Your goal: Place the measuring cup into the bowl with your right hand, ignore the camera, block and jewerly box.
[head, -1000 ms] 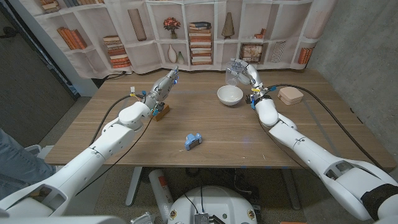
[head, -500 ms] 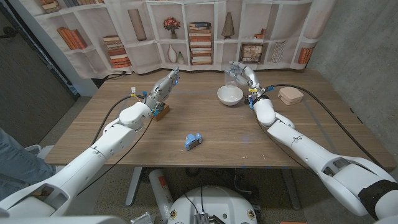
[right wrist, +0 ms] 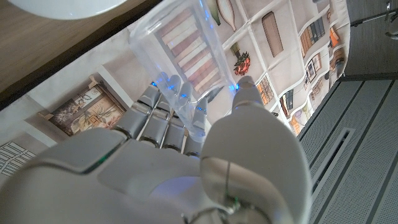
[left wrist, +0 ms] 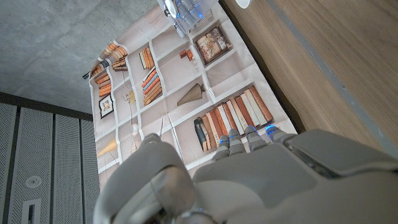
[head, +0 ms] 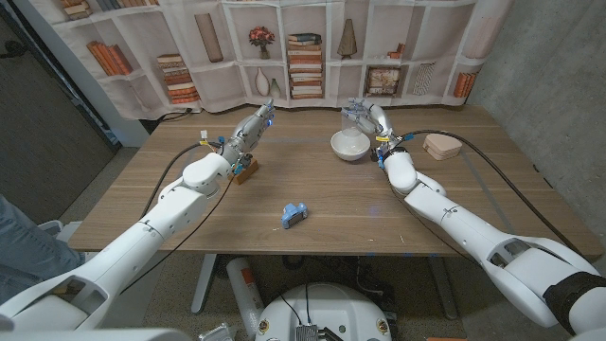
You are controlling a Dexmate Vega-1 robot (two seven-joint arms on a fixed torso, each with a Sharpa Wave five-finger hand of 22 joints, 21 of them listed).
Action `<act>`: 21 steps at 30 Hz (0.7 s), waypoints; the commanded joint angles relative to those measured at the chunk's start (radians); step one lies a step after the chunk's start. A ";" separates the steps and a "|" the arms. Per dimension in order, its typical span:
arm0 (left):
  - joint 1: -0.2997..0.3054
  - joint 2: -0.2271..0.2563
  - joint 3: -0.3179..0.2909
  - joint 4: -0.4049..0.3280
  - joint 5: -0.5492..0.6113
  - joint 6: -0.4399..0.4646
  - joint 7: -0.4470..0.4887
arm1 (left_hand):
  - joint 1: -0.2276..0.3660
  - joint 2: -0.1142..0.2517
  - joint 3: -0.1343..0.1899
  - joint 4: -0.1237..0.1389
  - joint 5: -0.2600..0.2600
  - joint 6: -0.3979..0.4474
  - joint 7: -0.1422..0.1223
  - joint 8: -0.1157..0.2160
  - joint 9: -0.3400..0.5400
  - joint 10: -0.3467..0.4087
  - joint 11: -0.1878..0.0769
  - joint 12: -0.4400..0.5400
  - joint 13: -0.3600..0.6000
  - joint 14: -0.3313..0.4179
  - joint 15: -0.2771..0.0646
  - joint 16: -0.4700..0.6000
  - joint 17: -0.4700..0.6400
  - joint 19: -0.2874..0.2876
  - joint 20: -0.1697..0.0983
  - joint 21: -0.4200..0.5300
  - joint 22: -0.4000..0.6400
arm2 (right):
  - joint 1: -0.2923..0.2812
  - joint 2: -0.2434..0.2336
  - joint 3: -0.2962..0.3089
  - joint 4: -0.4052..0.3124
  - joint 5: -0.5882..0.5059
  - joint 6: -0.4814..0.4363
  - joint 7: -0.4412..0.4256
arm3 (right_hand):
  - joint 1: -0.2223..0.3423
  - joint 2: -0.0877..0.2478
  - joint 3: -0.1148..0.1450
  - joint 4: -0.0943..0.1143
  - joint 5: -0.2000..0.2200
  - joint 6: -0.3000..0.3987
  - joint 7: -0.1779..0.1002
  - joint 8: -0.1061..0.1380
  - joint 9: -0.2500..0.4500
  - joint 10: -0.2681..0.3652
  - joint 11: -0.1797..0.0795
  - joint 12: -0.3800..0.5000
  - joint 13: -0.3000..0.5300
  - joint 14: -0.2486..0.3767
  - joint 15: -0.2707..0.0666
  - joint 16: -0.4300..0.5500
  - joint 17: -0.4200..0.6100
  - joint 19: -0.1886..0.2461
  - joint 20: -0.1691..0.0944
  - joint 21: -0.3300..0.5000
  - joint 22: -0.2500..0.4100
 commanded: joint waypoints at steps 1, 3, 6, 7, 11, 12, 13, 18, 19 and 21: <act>-0.005 -0.002 0.003 -0.001 0.004 0.001 -0.002 | 0.004 0.008 -0.005 0.001 -0.002 0.005 0.001 -0.003 0.004 0.005 0.000 -0.003 0.002 0.005 0.001 -0.001 0.004 -0.035 -0.007 0.000 0.001 | -0.002 -0.005 -0.009 -0.004 0.011 -0.034 0.001 | -0.005 0.005 -0.002 0.003 -0.001 0.005 0.001 -0.003 0.005 0.077 -0.066 -0.008 0.002 0.007 -0.119 -0.005 0.002 0.008 -0.082 -0.001 0.003; -0.003 0.000 0.002 -0.005 0.004 0.002 -0.001 | 0.004 0.009 -0.005 0.001 -0.002 0.004 0.001 -0.003 0.004 0.005 0.003 -0.003 0.002 0.005 0.001 -0.001 0.004 -0.035 -0.007 0.000 0.001 | -0.002 -0.005 -0.009 -0.005 0.012 -0.039 -0.001 | -0.004 0.006 -0.002 0.003 -0.002 0.006 0.001 -0.003 0.005 0.076 -0.066 -0.008 0.002 0.008 -0.119 -0.006 0.002 0.008 -0.082 -0.001 0.003; -0.001 0.002 0.000 -0.010 0.003 0.002 0.001 | 0.004 0.009 -0.006 0.001 -0.002 0.005 0.001 -0.003 0.004 0.005 0.003 -0.003 0.002 0.005 0.001 -0.001 0.004 -0.035 -0.007 0.000 0.001 | -0.003 -0.005 -0.010 -0.008 0.015 -0.050 -0.001 | -0.004 0.006 -0.002 0.002 -0.003 0.008 0.001 -0.003 0.005 0.077 -0.066 -0.009 0.002 0.008 -0.120 -0.006 0.002 0.008 -0.082 -0.001 0.003; 0.000 0.003 -0.001 -0.012 0.003 0.002 0.002 | 0.004 0.009 -0.006 0.001 -0.002 0.005 0.001 -0.003 0.004 0.005 0.003 -0.003 0.002 0.005 0.001 -0.001 0.004 -0.035 -0.007 0.000 0.001 | -0.002 -0.004 -0.011 -0.007 0.015 -0.053 -0.002 | -0.004 0.006 -0.002 0.002 -0.003 0.008 0.000 -0.003 0.005 0.078 -0.065 -0.009 0.002 0.008 -0.119 -0.006 0.002 0.009 -0.082 -0.001 0.003; 0.003 0.004 -0.001 -0.014 0.001 0.002 0.001 | 0.005 0.009 -0.007 0.001 -0.002 0.005 0.001 -0.003 0.004 0.005 0.002 -0.003 0.002 0.005 0.001 -0.001 0.004 -0.035 -0.007 0.000 0.001 | 0.000 0.001 -0.015 0.001 0.018 -0.060 -0.003 | -0.004 0.006 -0.002 0.002 -0.004 0.009 0.000 -0.004 0.005 0.076 -0.063 -0.011 0.001 0.009 -0.118 -0.006 0.002 0.009 -0.082 -0.001 0.003; 0.003 0.004 -0.001 -0.015 0.002 0.002 0.001 | 0.005 0.009 -0.007 0.001 -0.002 0.005 0.001 -0.003 0.004 0.005 0.003 -0.003 0.002 0.005 0.001 -0.001 0.004 -0.035 -0.007 0.000 0.001 | 0.000 0.003 -0.016 0.003 0.020 -0.060 -0.004 | -0.004 0.006 -0.002 0.002 -0.005 0.010 -0.001 -0.004 0.005 0.078 -0.062 -0.010 0.001 0.010 -0.119 -0.006 0.002 0.009 -0.082 -0.001 0.003; 0.004 0.004 -0.001 -0.015 0.001 0.002 0.000 | 0.005 0.009 -0.007 0.001 -0.002 0.005 0.001 -0.003 0.004 0.005 0.002 -0.003 0.002 0.005 0.001 -0.001 0.004 -0.035 -0.007 0.000 0.001 | 0.000 0.005 -0.016 0.006 0.023 -0.060 -0.003 | -0.004 0.006 -0.002 0.002 -0.005 0.010 -0.001 -0.004 0.005 0.079 -0.065 -0.010 0.001 0.010 -0.119 -0.006 0.002 0.009 -0.081 -0.001 0.003; 0.004 0.005 0.001 -0.018 0.003 0.005 0.000 | 0.005 0.010 -0.008 0.001 -0.002 0.005 0.000 -0.003 0.004 0.005 0.003 -0.003 0.002 0.005 0.001 -0.001 0.004 -0.035 -0.006 0.000 0.001 | -0.001 0.006 -0.019 0.007 0.030 -0.074 0.001 | -0.004 0.006 -0.002 0.002 -0.006 0.011 -0.001 -0.005 0.005 0.077 -0.066 -0.012 0.001 0.010 -0.120 -0.007 0.002 0.009 -0.082 -0.002 0.003; 0.004 0.005 0.001 -0.019 0.003 0.005 0.000 | 0.005 0.010 -0.008 0.001 -0.002 0.005 0.000 -0.003 0.004 0.005 0.003 -0.003 0.002 0.005 0.001 -0.001 0.004 -0.035 -0.006 0.000 0.001 | -0.002 0.007 -0.019 0.005 0.032 -0.079 0.000 | -0.004 0.006 -0.002 0.002 -0.006 0.012 0.000 -0.005 0.005 0.077 -0.066 -0.013 0.001 0.010 -0.120 -0.007 0.002 0.009 -0.082 -0.002 0.003; 0.003 0.006 0.002 -0.022 0.004 0.006 0.000 | 0.005 0.010 -0.008 0.001 -0.002 0.005 0.000 -0.003 0.004 0.005 0.003 -0.003 0.002 0.005 0.001 -0.001 0.004 -0.035 -0.006 0.000 0.001 | -0.005 0.008 -0.018 0.004 0.040 -0.084 0.001 | -0.003 0.006 -0.002 0.002 -0.007 0.012 -0.001 -0.005 0.005 0.078 -0.066 -0.013 0.001 0.010 -0.120 -0.007 0.001 0.009 -0.082 -0.002 0.003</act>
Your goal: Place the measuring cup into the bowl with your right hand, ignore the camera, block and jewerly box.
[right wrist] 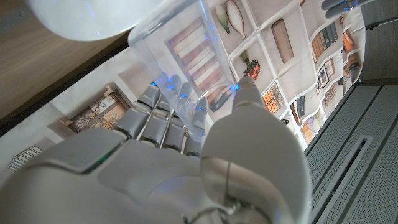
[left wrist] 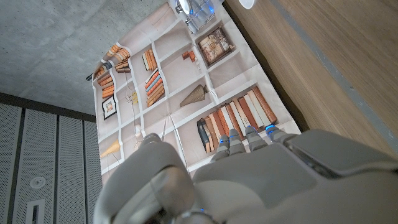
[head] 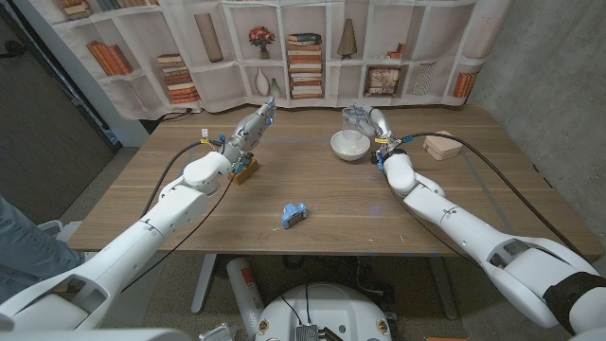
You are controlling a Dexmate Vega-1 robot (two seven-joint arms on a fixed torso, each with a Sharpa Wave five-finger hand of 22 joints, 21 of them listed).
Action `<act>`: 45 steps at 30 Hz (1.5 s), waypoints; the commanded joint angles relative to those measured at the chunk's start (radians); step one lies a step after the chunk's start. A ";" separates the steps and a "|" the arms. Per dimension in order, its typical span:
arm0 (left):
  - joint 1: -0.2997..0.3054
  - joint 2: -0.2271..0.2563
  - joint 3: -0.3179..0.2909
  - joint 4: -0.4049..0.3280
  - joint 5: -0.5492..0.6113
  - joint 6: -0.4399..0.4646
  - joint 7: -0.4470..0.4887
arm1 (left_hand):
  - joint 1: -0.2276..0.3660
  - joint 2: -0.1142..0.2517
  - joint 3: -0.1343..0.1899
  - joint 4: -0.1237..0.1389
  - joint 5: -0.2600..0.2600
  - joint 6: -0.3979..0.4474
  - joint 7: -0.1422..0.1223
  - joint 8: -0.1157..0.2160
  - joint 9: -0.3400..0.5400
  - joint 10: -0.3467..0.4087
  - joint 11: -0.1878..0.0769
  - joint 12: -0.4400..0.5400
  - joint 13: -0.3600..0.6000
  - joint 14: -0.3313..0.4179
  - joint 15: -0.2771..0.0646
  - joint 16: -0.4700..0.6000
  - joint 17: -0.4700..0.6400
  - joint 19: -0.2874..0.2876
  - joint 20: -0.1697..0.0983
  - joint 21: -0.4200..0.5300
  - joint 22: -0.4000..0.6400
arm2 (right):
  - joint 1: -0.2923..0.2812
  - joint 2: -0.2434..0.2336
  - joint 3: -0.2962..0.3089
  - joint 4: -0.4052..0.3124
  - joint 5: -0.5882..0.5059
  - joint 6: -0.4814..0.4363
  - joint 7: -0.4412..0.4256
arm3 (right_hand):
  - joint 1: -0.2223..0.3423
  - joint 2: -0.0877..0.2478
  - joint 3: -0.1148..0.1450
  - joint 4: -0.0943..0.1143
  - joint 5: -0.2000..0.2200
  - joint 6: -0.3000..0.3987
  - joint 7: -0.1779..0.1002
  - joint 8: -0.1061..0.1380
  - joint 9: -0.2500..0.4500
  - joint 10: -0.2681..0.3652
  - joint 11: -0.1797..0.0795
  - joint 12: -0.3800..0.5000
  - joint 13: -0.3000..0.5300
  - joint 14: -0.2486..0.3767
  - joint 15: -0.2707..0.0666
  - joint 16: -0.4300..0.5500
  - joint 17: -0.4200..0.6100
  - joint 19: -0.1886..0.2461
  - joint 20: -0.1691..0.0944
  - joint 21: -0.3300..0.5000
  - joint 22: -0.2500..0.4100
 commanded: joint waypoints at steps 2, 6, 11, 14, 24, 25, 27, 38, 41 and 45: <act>0.002 0.004 0.001 -0.012 0.002 0.007 0.000 | 0.005 0.010 -0.008 0.001 -0.002 0.005 0.000 -0.003 0.004 0.002 0.000 -0.003 0.002 0.006 0.001 -0.001 0.004 -0.035 -0.006 0.000 0.001 | -0.007 0.013 -0.003 0.006 0.031 -0.030 0.003 | 0.000 0.009 -0.002 0.002 0.000 0.013 -0.001 -0.002 0.005 0.075 -0.068 -0.005 0.000 0.010 -0.116 0.002 0.001 0.010 -0.082 -0.002 0.003; 0.001 0.004 0.002 -0.014 0.004 0.007 -0.001 | 0.005 0.010 -0.009 0.001 -0.003 0.005 0.000 -0.003 0.004 0.002 -0.001 -0.003 0.002 0.005 0.000 -0.001 0.004 -0.035 -0.006 0.000 0.001 | -0.008 0.020 -0.004 0.010 0.039 -0.028 0.001 | 0.000 0.010 -0.001 0.002 -0.001 0.015 0.000 -0.002 0.005 0.075 -0.068 -0.006 0.000 0.010 -0.118 0.002 0.001 0.010 -0.082 -0.002 0.003; 0.003 0.006 0.001 -0.018 0.004 0.008 0.000 | 0.006 0.011 -0.009 0.001 -0.003 0.006 0.000 -0.003 0.004 0.003 0.001 -0.003 0.002 0.005 0.001 -0.001 0.004 -0.036 -0.006 0.000 0.001 | -0.007 0.024 -0.008 0.015 0.040 -0.032 0.000 | 0.000 0.011 -0.001 0.002 -0.002 0.014 0.000 -0.003 0.005 0.077 -0.063 -0.007 0.000 0.009 -0.118 0.001 0.001 0.010 -0.082 -0.002 0.003; 0.006 0.007 -0.001 -0.018 0.002 0.007 0.000 | 0.006 0.011 -0.010 0.001 -0.003 0.007 0.001 -0.003 0.004 0.003 0.000 -0.003 0.002 0.005 0.001 -0.001 0.004 -0.036 -0.006 0.000 0.001 | -0.004 0.028 -0.013 0.027 0.037 -0.028 -0.004 | 0.000 0.011 -0.001 0.002 -0.003 0.015 0.000 -0.004 0.005 0.073 -0.065 -0.009 0.000 0.010 -0.118 0.001 0.001 0.011 -0.082 -0.002 0.003; 0.004 0.001 0.002 0.000 -0.001 -0.001 -0.007 | 0.007 0.012 -0.012 0.000 -0.003 0.007 0.000 -0.002 0.004 0.003 0.001 -0.003 0.002 0.005 0.000 -0.001 0.004 -0.036 -0.005 0.000 0.001 | 0.012 0.047 -0.029 0.077 0.030 -0.003 -0.014 | 0.002 0.011 -0.001 0.001 -0.006 0.016 0.000 -0.006 0.005 0.070 -0.073 -0.014 -0.001 0.005 -0.120 -0.002 0.001 0.009 -0.081 -0.003 0.003; 0.004 0.001 0.002 0.002 -0.002 -0.001 -0.008 | 0.007 0.012 -0.012 0.000 -0.003 0.007 0.000 -0.002 0.004 0.004 0.001 -0.002 0.002 0.005 0.000 -0.001 0.004 -0.036 -0.005 0.000 0.001 | 0.015 0.050 -0.030 0.084 0.030 0.000 -0.017 | 0.002 0.011 -0.001 0.001 -0.007 0.016 0.000 -0.006 0.005 0.070 -0.072 -0.014 -0.001 0.004 -0.119 -0.003 0.001 0.009 -0.081 -0.004 0.003; 0.001 0.000 0.004 0.006 -0.001 -0.001 -0.010 | 0.007 0.012 -0.012 0.000 -0.003 0.008 0.000 -0.002 0.004 0.003 0.001 -0.003 0.002 0.005 0.001 -0.001 0.004 -0.036 -0.006 0.000 0.001 | 0.021 0.055 -0.034 0.102 0.027 0.010 -0.021 | 0.002 0.011 -0.001 0.001 -0.007 0.015 0.000 -0.007 0.005 0.069 -0.073 -0.016 -0.001 0.005 -0.120 -0.003 0.001 0.009 -0.082 -0.004 0.003; -0.011 -0.004 0.009 0.022 0.000 0.003 -0.018 | 0.007 0.013 -0.014 0.000 -0.003 0.008 0.000 -0.002 0.004 0.003 0.000 -0.003 0.002 0.005 0.001 -0.001 0.004 -0.036 -0.005 0.000 0.002 | 0.046 0.081 -0.048 0.191 0.033 0.052 -0.030 | 0.003 0.011 -0.001 0.001 -0.009 0.018 -0.003 -0.008 0.005 0.071 -0.073 -0.018 -0.001 0.005 -0.121 -0.003 0.001 0.008 -0.082 -0.005 0.003; -0.015 -0.006 0.011 0.028 0.000 0.005 -0.020 | 0.008 0.013 -0.014 0.000 -0.003 0.008 0.000 -0.002 0.004 0.004 0.000 -0.003 0.002 0.005 0.002 -0.001 0.004 -0.036 -0.005 0.000 0.002 | 0.051 0.085 -0.051 0.207 0.036 0.061 -0.031 | 0.003 0.012 -0.001 0.001 -0.010 0.020 -0.004 -0.009 0.006 0.070 -0.076 -0.019 -0.001 0.005 -0.120 -0.003 0.001 0.008 -0.083 -0.005 0.003; -0.023 -0.009 0.016 0.036 0.002 0.006 -0.025 | 0.008 0.013 -0.015 0.000 -0.003 0.010 0.000 -0.002 0.004 0.004 0.000 -0.002 0.002 0.005 0.002 -0.001 0.004 -0.036 -0.005 0.000 0.002 | 0.055 0.086 -0.053 0.217 0.039 0.067 -0.031 | 0.003 0.012 -0.001 0.001 -0.011 0.020 -0.005 -0.010 0.006 0.073 -0.075 -0.019 -0.001 0.005 -0.122 -0.004 0.001 0.008 -0.083 -0.005 0.003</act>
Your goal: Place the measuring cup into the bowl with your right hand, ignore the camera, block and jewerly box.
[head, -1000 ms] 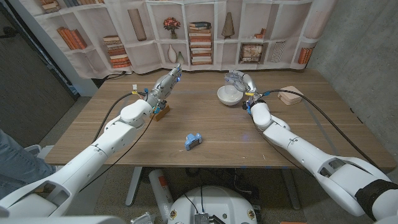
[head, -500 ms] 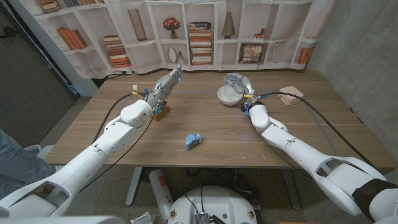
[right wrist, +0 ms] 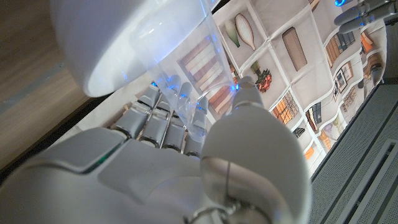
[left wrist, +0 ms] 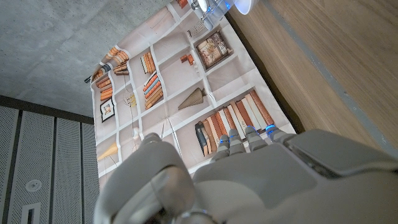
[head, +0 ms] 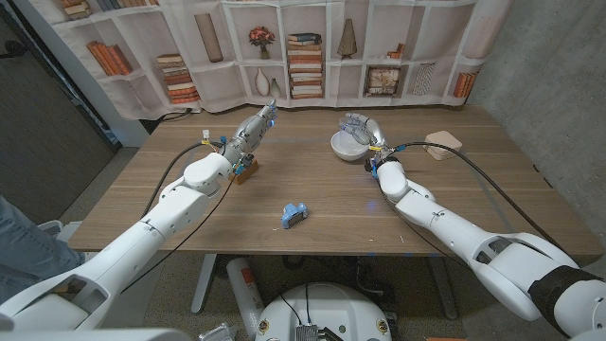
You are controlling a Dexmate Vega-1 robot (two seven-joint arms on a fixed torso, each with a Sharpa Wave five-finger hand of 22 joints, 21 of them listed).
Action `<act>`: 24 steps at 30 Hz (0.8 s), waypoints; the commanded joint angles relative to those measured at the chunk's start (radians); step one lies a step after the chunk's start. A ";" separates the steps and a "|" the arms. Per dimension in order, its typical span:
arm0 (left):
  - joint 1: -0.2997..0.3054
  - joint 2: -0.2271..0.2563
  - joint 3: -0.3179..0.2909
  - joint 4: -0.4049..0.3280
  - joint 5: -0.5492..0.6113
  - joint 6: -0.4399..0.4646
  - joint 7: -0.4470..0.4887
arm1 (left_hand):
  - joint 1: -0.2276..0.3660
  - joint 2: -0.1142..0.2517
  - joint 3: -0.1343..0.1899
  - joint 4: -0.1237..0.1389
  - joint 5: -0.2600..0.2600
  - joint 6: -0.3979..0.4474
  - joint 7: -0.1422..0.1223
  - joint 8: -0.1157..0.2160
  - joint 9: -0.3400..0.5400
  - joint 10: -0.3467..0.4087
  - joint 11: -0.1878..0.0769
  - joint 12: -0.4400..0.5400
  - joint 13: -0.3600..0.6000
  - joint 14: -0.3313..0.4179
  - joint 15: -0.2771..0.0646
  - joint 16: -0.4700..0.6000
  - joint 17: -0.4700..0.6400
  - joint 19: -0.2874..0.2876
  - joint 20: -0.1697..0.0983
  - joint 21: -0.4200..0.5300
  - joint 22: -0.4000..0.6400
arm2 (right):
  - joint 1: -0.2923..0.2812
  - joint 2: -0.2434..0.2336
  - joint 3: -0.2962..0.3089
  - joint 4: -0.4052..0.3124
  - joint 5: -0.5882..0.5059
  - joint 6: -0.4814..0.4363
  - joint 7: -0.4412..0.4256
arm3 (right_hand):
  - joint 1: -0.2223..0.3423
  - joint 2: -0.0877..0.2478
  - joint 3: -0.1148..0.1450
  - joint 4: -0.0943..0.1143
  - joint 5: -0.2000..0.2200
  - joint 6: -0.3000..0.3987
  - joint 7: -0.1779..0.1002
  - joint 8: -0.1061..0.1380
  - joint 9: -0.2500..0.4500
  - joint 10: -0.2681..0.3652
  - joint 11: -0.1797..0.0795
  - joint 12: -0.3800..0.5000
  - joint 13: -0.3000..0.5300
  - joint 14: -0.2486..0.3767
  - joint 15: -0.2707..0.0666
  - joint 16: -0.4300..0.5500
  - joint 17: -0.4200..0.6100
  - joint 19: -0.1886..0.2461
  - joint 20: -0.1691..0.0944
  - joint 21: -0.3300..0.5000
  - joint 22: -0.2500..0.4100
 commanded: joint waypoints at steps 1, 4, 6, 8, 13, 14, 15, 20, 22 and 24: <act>-0.020 -0.009 0.011 0.024 0.002 0.004 -0.012 | 0.002 0.008 -0.008 0.001 -0.003 0.004 -0.002 -0.002 0.004 0.004 0.000 -0.002 0.002 0.005 0.002 -0.001 0.004 -0.036 -0.005 0.000 0.002 | 0.020 0.017 -0.011 0.064 0.011 0.037 -0.007 | 0.003 0.008 -0.001 0.001 -0.002 0.009 -0.005 -0.003 0.006 0.074 -0.073 -0.005 0.003 0.003 -0.124 -0.004 0.001 0.008 -0.083 -0.001 0.003; -0.025 -0.011 0.015 0.029 0.003 0.007 -0.015 | 0.003 0.008 -0.009 0.001 -0.003 0.004 -0.003 -0.002 0.004 0.004 0.001 -0.002 0.002 0.005 0.002 -0.001 0.004 -0.036 -0.005 0.000 0.002 | 0.021 0.018 -0.012 0.070 0.014 0.040 -0.007 | 0.002 0.007 -0.002 0.001 -0.003 0.009 -0.005 -0.003 0.006 0.068 -0.077 -0.008 0.003 -0.003 -0.119 -0.006 0.001 0.006 -0.082 -0.002 0.003; -0.028 -0.012 0.016 0.032 0.004 0.009 -0.016 | 0.003 0.008 -0.009 0.002 -0.003 0.005 -0.003 -0.001 0.004 0.005 0.001 -0.002 0.002 0.005 0.002 -0.001 0.004 -0.036 -0.005 0.000 0.002 | 0.021 0.018 -0.013 0.074 0.016 0.043 -0.008 | 0.001 0.005 -0.002 0.001 -0.004 0.007 -0.005 -0.005 0.006 0.066 -0.077 -0.010 0.003 -0.009 -0.117 -0.009 0.001 0.000 -0.080 -0.005 0.003; -0.030 -0.013 0.018 0.034 0.004 0.010 -0.017 | 0.003 0.008 -0.009 0.002 -0.003 0.005 -0.003 -0.001 0.004 0.004 0.001 -0.002 0.002 0.005 0.001 -0.001 0.004 -0.037 -0.005 0.000 0.002 | 0.022 0.017 -0.013 0.078 0.018 0.045 -0.007 | 0.000 0.003 -0.004 0.001 -0.005 0.005 -0.006 -0.007 0.006 0.063 -0.076 -0.011 0.003 -0.016 -0.116 -0.011 0.001 -0.002 -0.079 -0.006 0.003; -0.033 -0.015 0.021 0.034 0.007 0.014 -0.016 | 0.003 0.009 -0.010 0.002 -0.003 0.005 -0.002 -0.001 0.004 0.005 0.000 -0.002 0.002 0.005 0.001 -0.001 0.004 -0.038 -0.004 -0.001 0.002 | 0.021 0.017 -0.014 0.088 0.022 0.053 -0.005 | -0.005 -0.002 -0.008 0.002 -0.006 -0.001 -0.011 -0.010 0.006 0.051 -0.075 -0.018 0.003 -0.033 -0.111 -0.017 0.001 -0.008 -0.077 -0.008 0.003; -0.033 -0.015 0.022 0.034 0.007 0.014 -0.016 | 0.003 0.009 -0.010 0.002 -0.003 0.006 -0.002 -0.001 0.004 0.004 -0.001 -0.002 0.002 0.005 0.001 -0.001 0.004 -0.038 -0.004 -0.001 0.002 | 0.022 0.018 -0.015 0.091 0.023 0.056 -0.004 | -0.006 -0.004 -0.009 0.002 -0.007 -0.003 -0.010 -0.012 0.006 0.050 -0.075 -0.019 0.004 -0.039 -0.111 -0.019 0.000 -0.011 -0.077 -0.009 0.003; -0.034 -0.015 0.022 0.034 0.008 0.016 -0.015 | 0.003 0.009 -0.010 0.002 -0.003 0.006 -0.002 -0.001 0.004 0.003 0.000 -0.003 0.002 0.005 0.001 -0.001 0.004 -0.038 -0.003 -0.001 0.002 | 0.022 0.016 -0.017 0.093 0.021 0.057 -0.003 | -0.006 -0.005 -0.009 0.002 -0.007 -0.004 -0.010 -0.012 0.006 0.046 -0.076 -0.021 0.004 -0.044 -0.111 -0.021 0.000 -0.012 -0.075 -0.009 0.003; -0.037 -0.018 0.026 0.034 0.009 0.022 -0.014 | 0.003 0.009 -0.011 0.002 -0.003 0.007 -0.003 -0.001 0.004 0.004 0.000 -0.003 0.002 0.005 0.000 -0.001 0.004 -0.038 -0.004 -0.001 0.002 | 0.022 0.016 -0.019 0.102 0.022 0.066 -0.003 | -0.009 -0.013 -0.013 0.002 -0.008 -0.008 -0.012 -0.015 0.006 0.034 -0.074 -0.027 0.004 -0.060 -0.101 -0.025 -0.001 -0.022 -0.070 -0.013 0.002; -0.038 -0.018 0.028 0.033 0.011 0.023 -0.014 | 0.003 0.009 -0.011 0.002 -0.003 0.008 -0.003 -0.001 0.004 0.004 0.001 -0.003 0.002 0.005 0.001 -0.001 0.004 -0.038 -0.004 -0.001 0.002 | 0.021 0.015 -0.019 0.102 0.023 0.068 -0.002 | -0.009 -0.016 -0.015 0.001 -0.008 -0.011 -0.011 -0.017 0.006 0.030 -0.074 -0.030 0.004 -0.066 -0.099 -0.026 -0.001 -0.023 -0.069 -0.013 0.002; -0.039 -0.019 0.029 0.033 0.012 0.025 -0.014 | 0.003 0.009 -0.011 0.002 -0.003 0.007 -0.003 -0.001 0.004 0.004 0.001 -0.003 0.002 0.005 0.001 -0.001 0.004 -0.039 -0.004 -0.001 0.002 | 0.021 0.011 -0.020 0.102 0.021 0.071 0.000 | -0.010 -0.021 -0.017 0.000 -0.008 -0.014 -0.012 -0.018 0.006 0.026 -0.075 -0.032 0.004 -0.074 -0.098 -0.028 -0.002 -0.029 -0.066 -0.015 0.002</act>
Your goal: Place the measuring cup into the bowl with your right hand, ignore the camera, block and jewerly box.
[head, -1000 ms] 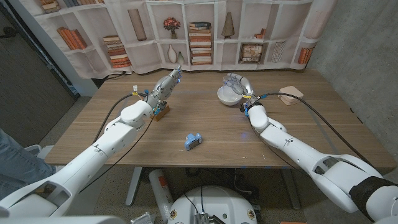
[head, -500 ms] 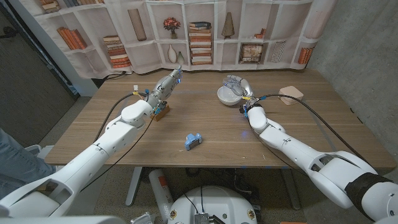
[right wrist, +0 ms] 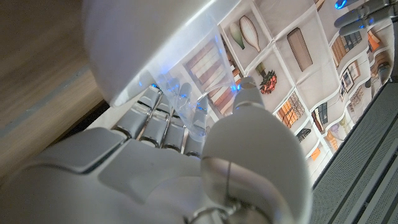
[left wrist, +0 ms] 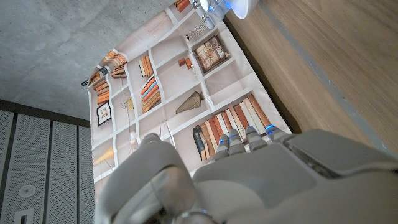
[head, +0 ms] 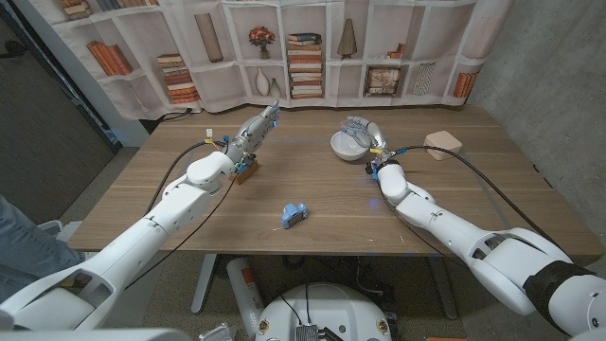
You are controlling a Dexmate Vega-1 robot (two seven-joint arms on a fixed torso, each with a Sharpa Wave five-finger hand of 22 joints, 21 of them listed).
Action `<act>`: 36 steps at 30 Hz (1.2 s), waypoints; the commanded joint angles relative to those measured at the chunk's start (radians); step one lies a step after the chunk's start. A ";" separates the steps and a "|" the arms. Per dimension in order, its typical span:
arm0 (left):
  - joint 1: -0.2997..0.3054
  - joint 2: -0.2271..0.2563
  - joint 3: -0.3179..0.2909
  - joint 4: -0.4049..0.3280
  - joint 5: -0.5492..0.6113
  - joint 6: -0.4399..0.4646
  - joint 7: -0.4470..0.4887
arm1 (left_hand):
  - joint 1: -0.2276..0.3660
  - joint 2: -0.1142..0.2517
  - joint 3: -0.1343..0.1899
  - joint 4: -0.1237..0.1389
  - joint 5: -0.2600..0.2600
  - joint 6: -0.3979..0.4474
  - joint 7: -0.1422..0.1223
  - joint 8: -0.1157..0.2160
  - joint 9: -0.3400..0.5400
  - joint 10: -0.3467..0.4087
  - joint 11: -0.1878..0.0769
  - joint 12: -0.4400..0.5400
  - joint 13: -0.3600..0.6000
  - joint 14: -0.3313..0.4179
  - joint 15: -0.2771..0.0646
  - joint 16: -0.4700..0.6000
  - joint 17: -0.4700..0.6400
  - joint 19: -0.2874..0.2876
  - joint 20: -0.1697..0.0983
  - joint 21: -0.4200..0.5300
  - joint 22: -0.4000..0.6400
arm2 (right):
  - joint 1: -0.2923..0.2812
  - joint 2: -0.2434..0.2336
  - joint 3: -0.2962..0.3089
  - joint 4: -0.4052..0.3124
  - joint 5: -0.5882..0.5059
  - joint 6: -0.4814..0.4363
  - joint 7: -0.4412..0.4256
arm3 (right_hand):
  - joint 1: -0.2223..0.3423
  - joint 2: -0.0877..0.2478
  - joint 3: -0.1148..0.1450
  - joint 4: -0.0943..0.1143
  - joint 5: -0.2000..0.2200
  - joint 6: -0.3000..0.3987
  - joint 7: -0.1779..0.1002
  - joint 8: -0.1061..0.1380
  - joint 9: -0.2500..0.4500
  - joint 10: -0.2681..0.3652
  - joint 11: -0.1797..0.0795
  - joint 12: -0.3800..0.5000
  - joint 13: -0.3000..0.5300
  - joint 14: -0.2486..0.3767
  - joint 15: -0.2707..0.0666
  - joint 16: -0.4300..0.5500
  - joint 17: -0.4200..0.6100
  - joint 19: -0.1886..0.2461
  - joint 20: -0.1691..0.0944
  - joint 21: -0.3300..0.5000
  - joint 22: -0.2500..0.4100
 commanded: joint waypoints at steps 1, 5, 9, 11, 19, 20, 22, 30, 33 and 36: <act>-0.009 -0.006 0.010 0.002 0.006 0.013 0.000 | 0.003 0.010 -0.003 0.002 -0.003 0.005 0.000 -0.001 0.004 0.004 0.001 -0.003 0.002 0.005 0.001 -0.001 0.004 -0.039 -0.004 -0.001 0.002 | 0.001 -0.005 -0.006 0.020 0.002 0.019 0.006 | -0.002 -0.015 -0.009 -0.002 -0.004 -0.010 0.000 -0.007 0.001 0.042 -0.058 -0.004 0.002 -0.016 -0.103 -0.005 -0.002 -0.013 -0.066 -0.005 0.002; -0.012 -0.009 0.013 0.002 0.008 0.016 0.001 | 0.004 0.010 -0.004 0.002 -0.003 0.005 0.000 -0.001 0.004 0.004 0.002 -0.003 0.002 0.005 0.001 -0.001 0.004 -0.039 -0.004 -0.001 0.002 | -0.004 -0.011 -0.004 0.012 0.003 0.024 0.008 | -0.011 -0.028 -0.017 0.000 -0.003 -0.014 -0.002 -0.009 0.001 0.025 -0.062 -0.012 0.003 -0.037 -0.094 -0.007 -0.003 -0.021 -0.060 -0.007 0.002; -0.015 -0.012 0.016 0.004 0.010 0.018 0.000 | 0.004 0.010 -0.005 0.001 -0.003 0.005 0.000 -0.001 0.004 0.004 0.001 -0.003 0.002 0.005 0.001 -0.001 0.004 -0.039 -0.004 -0.001 0.002 | -0.009 -0.017 -0.003 0.002 0.004 0.020 0.013 | -0.021 -0.035 -0.024 0.004 -0.002 -0.022 -0.005 -0.013 0.001 0.016 -0.050 -0.016 0.004 -0.051 -0.088 -0.007 -0.003 -0.030 -0.055 -0.009 0.002; -0.016 -0.013 0.018 0.004 0.010 0.019 -0.001 | 0.004 0.011 -0.005 0.001 -0.003 0.005 0.000 -0.001 0.004 0.004 0.001 -0.003 0.002 0.005 0.001 -0.001 0.004 -0.039 -0.003 -0.001 0.002 | -0.010 -0.020 -0.003 -0.001 0.003 0.019 0.016 | -0.027 -0.039 -0.028 0.006 -0.001 -0.027 -0.005 -0.015 0.001 0.012 -0.042 -0.018 0.004 -0.060 -0.084 -0.008 -0.002 -0.034 -0.051 -0.010 0.002; -0.018 -0.016 0.021 0.002 0.014 0.022 0.002 | 0.005 0.011 -0.006 0.001 -0.003 0.005 0.000 -0.001 0.004 0.004 -0.001 -0.003 0.002 0.005 0.001 -0.001 0.004 -0.039 -0.004 0.000 0.002 | -0.013 -0.029 -0.002 -0.009 0.004 0.020 0.031 | -0.053 -0.055 -0.044 0.016 0.009 -0.056 -0.003 -0.023 0.002 -0.034 -0.039 -0.035 0.007 -0.117 -0.060 -0.011 -0.002 -0.061 -0.029 -0.014 0.002; -0.018 -0.016 0.022 0.002 0.014 0.021 0.003 | 0.005 0.011 -0.006 0.001 -0.004 0.006 0.000 -0.001 0.004 0.004 -0.001 -0.003 0.002 0.005 0.001 -0.001 0.004 -0.038 -0.004 0.000 0.002 | -0.013 -0.030 -0.002 -0.011 0.003 0.019 0.032 | -0.057 -0.057 -0.047 0.017 0.010 -0.064 -0.002 -0.025 0.002 -0.044 -0.037 -0.039 0.007 -0.126 -0.058 -0.011 -0.002 -0.064 -0.025 -0.014 0.002; -0.017 -0.017 0.022 0.002 0.013 0.021 0.003 | 0.005 0.012 -0.007 0.001 -0.004 0.005 0.000 -0.001 0.004 0.003 0.001 -0.003 0.002 0.004 0.001 -0.001 0.004 -0.039 -0.003 -0.001 0.002 | -0.013 -0.030 -0.003 -0.009 0.003 0.021 0.036 | -0.066 -0.064 -0.053 0.020 0.015 -0.080 -0.001 -0.028 0.002 -0.061 -0.031 -0.044 0.008 -0.151 -0.048 -0.013 -0.003 -0.075 -0.017 -0.015 0.001; -0.013 -0.017 0.021 0.001 0.013 0.020 0.005 | 0.005 0.012 -0.008 0.001 -0.004 0.006 0.000 -0.001 0.004 0.005 0.000 -0.002 0.002 0.004 0.001 -0.001 0.004 -0.039 -0.003 0.000 0.002 | -0.013 -0.032 -0.006 -0.013 -0.003 0.018 0.040 | -0.076 -0.073 -0.062 0.023 0.021 -0.094 -0.001 -0.030 0.003 -0.081 -0.022 -0.051 0.009 -0.167 -0.042 -0.011 -0.003 -0.085 -0.010 -0.016 0.001; -0.013 -0.017 0.022 0.001 0.014 0.020 0.004 | 0.006 0.012 -0.009 0.001 -0.004 0.005 0.000 -0.001 0.004 0.004 -0.001 -0.003 0.002 0.004 0.001 -0.001 0.004 -0.038 -0.003 0.000 0.002 | -0.013 -0.032 -0.007 -0.014 -0.004 0.017 0.042 | -0.081 -0.077 -0.066 0.025 0.025 -0.098 -0.002 -0.029 0.003 -0.088 -0.014 -0.052 0.009 -0.175 -0.040 -0.010 -0.003 -0.088 -0.007 -0.015 0.001; -0.014 -0.018 0.024 0.004 0.014 0.021 0.003 | 0.006 0.013 -0.009 0.001 -0.004 0.005 0.000 -0.001 0.004 0.005 0.000 -0.003 0.002 0.004 0.001 -0.001 0.004 -0.038 -0.003 0.000 0.002 | -0.015 -0.033 -0.007 -0.016 -0.005 0.018 0.042 | -0.086 -0.080 -0.069 0.027 0.029 -0.106 -0.006 -0.030 0.003 -0.098 -0.011 -0.055 0.009 -0.183 -0.032 -0.009 -0.003 -0.095 -0.003 -0.016 0.001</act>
